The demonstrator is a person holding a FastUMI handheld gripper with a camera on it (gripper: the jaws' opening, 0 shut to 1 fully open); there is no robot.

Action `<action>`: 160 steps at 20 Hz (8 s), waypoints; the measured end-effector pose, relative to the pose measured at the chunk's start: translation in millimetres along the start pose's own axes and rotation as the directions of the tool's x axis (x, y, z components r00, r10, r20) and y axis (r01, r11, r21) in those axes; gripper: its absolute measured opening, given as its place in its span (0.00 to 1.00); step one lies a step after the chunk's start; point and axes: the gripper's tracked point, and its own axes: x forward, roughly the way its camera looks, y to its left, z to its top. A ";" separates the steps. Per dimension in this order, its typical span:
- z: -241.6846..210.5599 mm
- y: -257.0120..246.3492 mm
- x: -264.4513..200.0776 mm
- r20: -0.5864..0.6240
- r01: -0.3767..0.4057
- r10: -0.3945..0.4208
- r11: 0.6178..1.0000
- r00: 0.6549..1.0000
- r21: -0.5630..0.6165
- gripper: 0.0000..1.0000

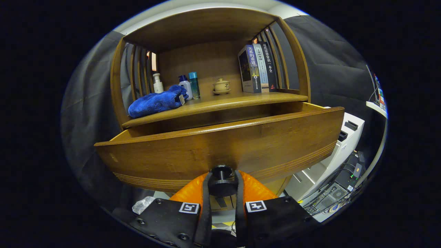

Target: Pull open the drawer, take out the items inside it, and place them on the countertop above the cabinet.

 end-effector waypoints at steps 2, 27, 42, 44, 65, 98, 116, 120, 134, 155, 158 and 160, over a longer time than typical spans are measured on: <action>-10.7 -1.6 -10.1 -0.030 0.010 -0.010 1.000 0.999 0.002 0.36; -43.1 -4.0 -66.6 -0.102 0.063 -0.061 0.998 0.993 0.016 0.36; 53.2 15.0 -103.8 0.029 0.018 -0.019 0.998 0.999 0.058 0.98; 69.6 17.8 -102.0 0.049 0.013 -0.014 1.000 0.999 0.023 0.98; 109.6 28.8 37.8 -0.278 -0.026 0.023 1.000 0.960 -0.007 0.99; 121.4 18.0 6.5 -0.554 -0.063 0.023 0.997 0.832 -0.053 0.24; 236.1 46.2 72.7 -0.477 -0.063 -0.008 0.989 0.879 -0.132 0.24; 248.5 51.7 122.5 -0.459 -0.044 -0.032 0.987 0.888 -0.153 0.24; 250.1 45.5 167.8 -0.384 -0.009 -0.042 0.992 0.922 -0.129 0.32; 269.6 35.0 -26.8 0.145 -0.086 0.113 0.980 0.983 -0.180 0.99; 254.5 29.3 -46.5 0.177 -0.083 0.111 0.983 0.978 -0.162 0.99; 239.0 24.4 -60.0 0.185 -0.088 0.113 0.987 0.976 -0.137 0.99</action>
